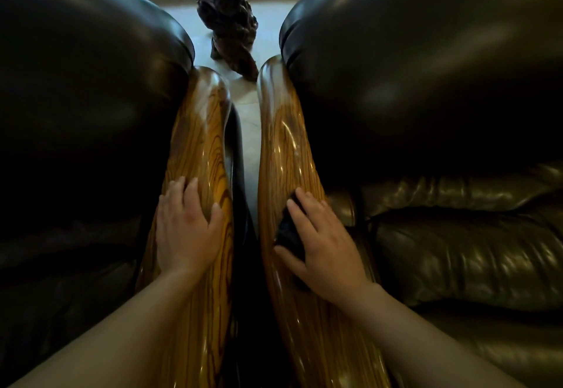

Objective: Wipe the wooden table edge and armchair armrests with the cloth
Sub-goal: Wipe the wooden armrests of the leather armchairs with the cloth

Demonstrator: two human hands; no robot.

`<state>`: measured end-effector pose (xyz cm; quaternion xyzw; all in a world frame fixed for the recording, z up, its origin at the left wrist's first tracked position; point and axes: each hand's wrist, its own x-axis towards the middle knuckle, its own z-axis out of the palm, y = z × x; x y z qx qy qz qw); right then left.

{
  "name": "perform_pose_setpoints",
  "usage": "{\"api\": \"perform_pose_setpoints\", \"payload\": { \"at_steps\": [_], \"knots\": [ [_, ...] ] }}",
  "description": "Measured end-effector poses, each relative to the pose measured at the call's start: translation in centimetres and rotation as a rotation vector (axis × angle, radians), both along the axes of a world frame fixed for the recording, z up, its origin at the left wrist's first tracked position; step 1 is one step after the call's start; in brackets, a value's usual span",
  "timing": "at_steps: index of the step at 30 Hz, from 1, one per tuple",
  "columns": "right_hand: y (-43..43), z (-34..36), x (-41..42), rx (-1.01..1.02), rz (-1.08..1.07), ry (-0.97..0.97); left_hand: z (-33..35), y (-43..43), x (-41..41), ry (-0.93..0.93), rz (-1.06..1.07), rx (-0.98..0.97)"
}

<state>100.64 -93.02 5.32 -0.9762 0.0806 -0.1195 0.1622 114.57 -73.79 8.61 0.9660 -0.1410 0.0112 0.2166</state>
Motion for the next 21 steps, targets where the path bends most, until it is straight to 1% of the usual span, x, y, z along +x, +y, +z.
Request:
{"api": "perform_pose_setpoints", "payload": {
  "at_steps": [1, 3, 4, 5, 6, 10, 12, 15, 19, 21],
  "knots": [
    [-0.4, 0.3, 1.0, 0.014, -0.074, -0.007, 0.0, -0.1, -0.1, 0.002, -0.001, 0.003],
    [-0.7, 1.5, 4.1, 0.106, -0.255, 0.013, 0.0, -0.2, -0.1, 0.003, -0.002, -0.001],
    [-0.5, 1.8, 5.3, 0.131, -0.303, 0.022, 0.0, -0.2, -0.1, -0.001, 0.0, 0.003],
    [-0.2, 2.0, 5.9, 0.125, -0.307, 0.022, -0.1, -0.2, -0.1, -0.006, 0.004, 0.008],
    [0.1, 1.9, 5.7, 0.1, -0.269, 0.024, -0.1, -0.1, -0.1, -0.009, 0.005, 0.012],
    [0.1, 0.8, 1.0, -0.005, 0.003, 0.02, 0.0, -0.1, 0.0, -0.031, -0.012, 0.025],
    [-0.5, 0.4, 0.0, -0.017, 0.009, 0.019, 0.0, -0.1, 0.1, -0.032, -0.011, 0.025],
    [-0.9, 0.8, 2.1, 0.047, -0.18, 0.023, -0.1, 0.0, 0.1, -0.034, -0.003, 0.01],
    [-1.4, 2.0, 8.4, 0.219, -0.444, 0.05, -0.5, 0.1, 0.5, -0.038, 0.008, 0.013],
    [-1.2, 2.7, 10.9, 0.229, -0.518, 0.06, -0.6, 0.2, 0.7, -0.034, 0.0, 0.018]
  ]
}}
